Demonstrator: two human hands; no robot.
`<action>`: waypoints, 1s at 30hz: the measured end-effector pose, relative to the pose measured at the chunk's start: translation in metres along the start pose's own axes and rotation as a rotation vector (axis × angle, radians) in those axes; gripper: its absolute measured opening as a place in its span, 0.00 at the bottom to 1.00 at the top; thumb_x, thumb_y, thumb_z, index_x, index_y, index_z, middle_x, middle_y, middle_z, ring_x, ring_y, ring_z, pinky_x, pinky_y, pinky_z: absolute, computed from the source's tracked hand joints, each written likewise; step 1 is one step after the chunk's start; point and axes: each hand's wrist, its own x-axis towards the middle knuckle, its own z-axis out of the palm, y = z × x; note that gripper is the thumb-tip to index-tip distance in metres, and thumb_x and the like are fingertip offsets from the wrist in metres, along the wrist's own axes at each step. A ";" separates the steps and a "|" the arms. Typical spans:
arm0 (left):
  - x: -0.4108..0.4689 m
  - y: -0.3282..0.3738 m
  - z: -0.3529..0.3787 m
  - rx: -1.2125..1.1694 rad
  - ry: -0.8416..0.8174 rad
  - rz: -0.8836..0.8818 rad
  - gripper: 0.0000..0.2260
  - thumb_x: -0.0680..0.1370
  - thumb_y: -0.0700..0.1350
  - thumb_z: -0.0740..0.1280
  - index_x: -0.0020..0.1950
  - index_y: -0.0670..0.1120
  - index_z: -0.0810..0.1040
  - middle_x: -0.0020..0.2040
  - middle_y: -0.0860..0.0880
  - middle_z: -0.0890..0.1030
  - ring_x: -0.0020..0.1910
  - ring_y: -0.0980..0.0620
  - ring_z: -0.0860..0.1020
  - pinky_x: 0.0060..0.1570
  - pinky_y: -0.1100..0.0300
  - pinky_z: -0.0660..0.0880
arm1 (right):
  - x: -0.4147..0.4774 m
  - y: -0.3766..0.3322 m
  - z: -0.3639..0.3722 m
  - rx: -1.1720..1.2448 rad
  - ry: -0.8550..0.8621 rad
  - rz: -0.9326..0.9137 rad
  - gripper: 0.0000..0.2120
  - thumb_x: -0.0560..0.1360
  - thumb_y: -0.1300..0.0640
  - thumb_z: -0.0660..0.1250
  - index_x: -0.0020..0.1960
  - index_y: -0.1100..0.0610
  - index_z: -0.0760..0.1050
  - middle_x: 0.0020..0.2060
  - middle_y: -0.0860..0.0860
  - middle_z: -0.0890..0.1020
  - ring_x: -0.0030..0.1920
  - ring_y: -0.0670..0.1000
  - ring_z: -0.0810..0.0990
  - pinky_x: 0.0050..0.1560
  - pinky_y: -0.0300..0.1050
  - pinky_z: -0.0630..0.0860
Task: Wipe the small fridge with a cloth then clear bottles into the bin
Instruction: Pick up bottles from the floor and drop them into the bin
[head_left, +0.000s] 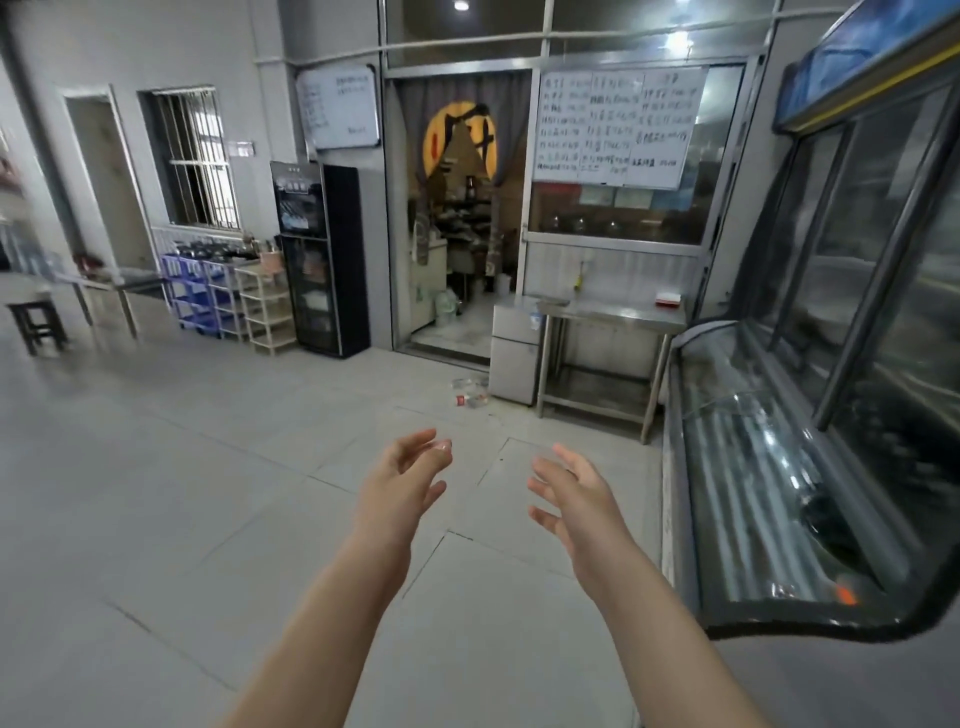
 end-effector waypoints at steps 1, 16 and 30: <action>0.013 0.005 -0.012 0.001 -0.002 0.008 0.08 0.75 0.42 0.68 0.54 0.49 0.76 0.57 0.46 0.79 0.58 0.51 0.77 0.59 0.54 0.73 | 0.010 0.002 0.016 -0.001 0.002 0.003 0.25 0.76 0.56 0.65 0.71 0.55 0.62 0.56 0.50 0.75 0.55 0.49 0.77 0.56 0.48 0.75; 0.184 0.021 -0.111 -0.002 -0.002 0.030 0.08 0.76 0.43 0.68 0.54 0.50 0.76 0.57 0.48 0.79 0.58 0.53 0.77 0.57 0.55 0.74 | 0.144 0.032 0.160 -0.078 -0.038 -0.002 0.27 0.76 0.54 0.65 0.72 0.53 0.61 0.50 0.43 0.76 0.55 0.46 0.77 0.57 0.47 0.76; 0.425 0.000 -0.090 -0.012 0.084 0.020 0.11 0.76 0.42 0.67 0.57 0.47 0.75 0.57 0.47 0.79 0.57 0.52 0.77 0.55 0.57 0.74 | 0.400 0.040 0.208 -0.086 -0.084 0.002 0.27 0.76 0.53 0.64 0.73 0.52 0.60 0.58 0.47 0.75 0.58 0.47 0.75 0.62 0.48 0.73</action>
